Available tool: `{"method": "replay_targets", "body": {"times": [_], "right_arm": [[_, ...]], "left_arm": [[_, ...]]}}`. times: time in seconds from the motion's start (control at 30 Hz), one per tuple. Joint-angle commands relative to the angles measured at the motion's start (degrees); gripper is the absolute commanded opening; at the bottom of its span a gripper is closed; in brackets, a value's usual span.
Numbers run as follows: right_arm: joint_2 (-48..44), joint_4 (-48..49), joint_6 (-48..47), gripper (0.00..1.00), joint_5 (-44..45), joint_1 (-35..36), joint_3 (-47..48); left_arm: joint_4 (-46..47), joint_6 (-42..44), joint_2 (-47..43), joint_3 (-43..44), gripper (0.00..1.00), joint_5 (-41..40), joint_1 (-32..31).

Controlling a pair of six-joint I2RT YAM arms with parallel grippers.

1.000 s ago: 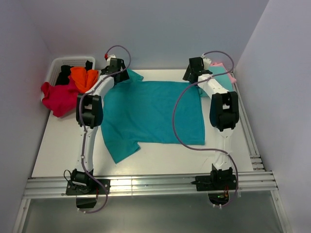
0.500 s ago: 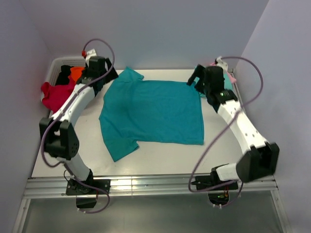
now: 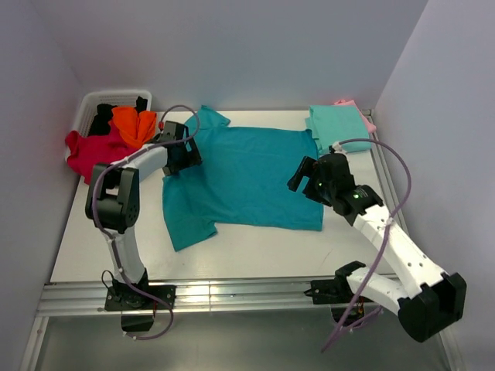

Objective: Fold and stack the t-shirts
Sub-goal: Flatten out the tshirt

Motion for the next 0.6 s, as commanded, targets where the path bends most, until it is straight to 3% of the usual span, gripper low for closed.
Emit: {"method": "replay_targets", "body": {"times": [0.0,0.13,0.43,0.57], "right_arm": [[-3.24,-3.25,0.09,1.0,2.89,0.04,2.71],[-4.2,-5.63,-0.26,1.0,4.64,-0.05,3.85],[-4.82,-5.28,-1.23,1.0,6.76,-0.13,3.15],[-3.6,-4.4,-1.05,1.0,6.84,-0.13,2.89]], "left_arm": [[-2.09,-0.43,5.97,6.62,0.97,1.13,-0.17],[-8.16,-1.92,9.33,9.53,0.98,-4.14,-0.08],[-10.37,-6.23,4.16,-3.03,0.98,-8.37,2.29],[-10.71,-5.44,2.75,-4.27,0.98,-8.54,2.29]]}}
